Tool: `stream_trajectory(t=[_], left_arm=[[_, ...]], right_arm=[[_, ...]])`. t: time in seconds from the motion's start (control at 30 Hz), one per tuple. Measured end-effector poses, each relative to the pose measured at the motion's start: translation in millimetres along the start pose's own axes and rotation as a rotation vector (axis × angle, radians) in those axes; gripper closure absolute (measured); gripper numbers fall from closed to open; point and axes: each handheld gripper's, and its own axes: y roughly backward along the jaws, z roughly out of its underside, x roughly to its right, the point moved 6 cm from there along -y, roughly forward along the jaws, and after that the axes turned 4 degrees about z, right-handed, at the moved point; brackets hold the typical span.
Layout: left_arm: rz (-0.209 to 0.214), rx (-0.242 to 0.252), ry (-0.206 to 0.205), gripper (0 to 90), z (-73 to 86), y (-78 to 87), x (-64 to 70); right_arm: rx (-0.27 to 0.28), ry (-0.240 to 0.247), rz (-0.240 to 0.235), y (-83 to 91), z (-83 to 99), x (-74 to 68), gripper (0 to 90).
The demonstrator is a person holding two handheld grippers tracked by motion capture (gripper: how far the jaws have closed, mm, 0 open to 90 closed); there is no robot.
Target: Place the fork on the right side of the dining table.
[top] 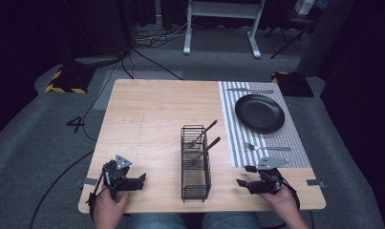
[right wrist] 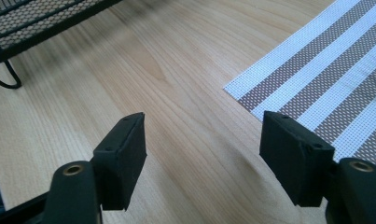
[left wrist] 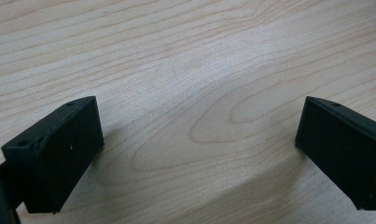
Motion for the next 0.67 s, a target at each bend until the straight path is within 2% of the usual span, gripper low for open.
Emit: stream_trajectory(t=[0.2, 0.23, 0.3, 0.33, 0.67], left_arm=[[0.0, 0.0, 0.001, 0.9, 0.1, 0.1, 0.1], [0.0, 0.0, 0.001, 0.9, 0.2, 0.1, 0.2], [0.0, 0.0, 0.001, 0.9, 0.2, 0.1, 0.2], [0.0, 0.0, 0.001, 0.9, 0.2, 0.1, 0.2], [0.0, 0.0, 0.001, 0.9, 0.2, 0.1, 0.2]], right_arm=[[-0.015, -0.005, 0.012, -7.5, 5.5, 0.5, 29.1], [-0.023, 0.001, 0.018, -9.1, 7.4, 0.9, 28.0], [0.017, 0.029, 0.053, -11.6, 10.0, -0.2, 25.9], [0.014, 0.047, 0.063, -11.8, 10.6, -1.2, 25.1], [0.001, 0.025, 0.09, -12.8, 11.1, 0.1, 17.3]])
